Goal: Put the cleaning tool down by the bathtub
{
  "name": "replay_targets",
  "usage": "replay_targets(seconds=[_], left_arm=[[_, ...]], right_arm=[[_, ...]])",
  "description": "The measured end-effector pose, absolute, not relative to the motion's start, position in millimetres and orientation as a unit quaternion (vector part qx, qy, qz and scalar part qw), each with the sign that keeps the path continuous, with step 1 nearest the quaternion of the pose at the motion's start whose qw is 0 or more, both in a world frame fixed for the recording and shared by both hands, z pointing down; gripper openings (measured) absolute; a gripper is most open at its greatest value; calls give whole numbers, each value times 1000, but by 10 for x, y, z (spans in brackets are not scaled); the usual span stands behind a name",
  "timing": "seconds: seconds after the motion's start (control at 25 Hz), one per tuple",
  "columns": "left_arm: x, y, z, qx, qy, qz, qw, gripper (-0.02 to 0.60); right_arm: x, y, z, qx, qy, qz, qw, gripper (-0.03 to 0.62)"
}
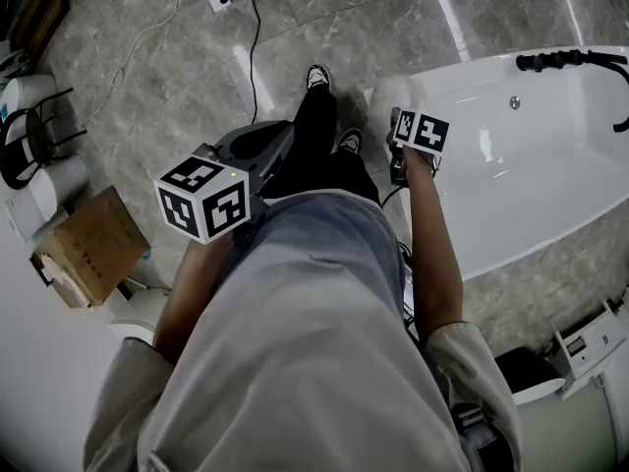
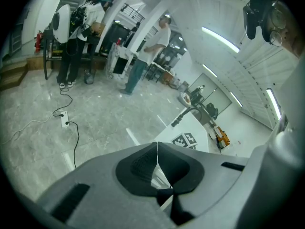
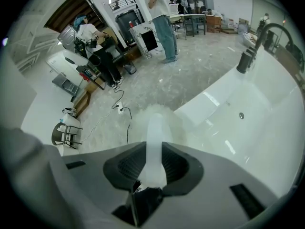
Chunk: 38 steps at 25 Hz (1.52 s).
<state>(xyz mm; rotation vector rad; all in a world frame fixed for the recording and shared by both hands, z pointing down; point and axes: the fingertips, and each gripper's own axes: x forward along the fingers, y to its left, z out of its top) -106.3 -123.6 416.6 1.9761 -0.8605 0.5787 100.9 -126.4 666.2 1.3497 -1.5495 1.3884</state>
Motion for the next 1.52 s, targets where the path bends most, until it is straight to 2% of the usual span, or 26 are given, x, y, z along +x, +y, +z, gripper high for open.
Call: replay_targets(seconds=[0.36, 0.6, 1.52], left_arm=[[-1082, -1254, 4131, 800, -345, 231, 433, 9], [-1050, -1255, 4148, 801, -342, 223, 438, 9], [-919, -1170, 4110, 807, -336, 217, 435, 9]], right_arm=[[969, -1261, 6669, 512, -588, 533, 328, 92], [952, -1223, 6691, 509, -589, 534, 330, 120], [1008, -1089, 6564, 508, -599, 538, 306, 127]])
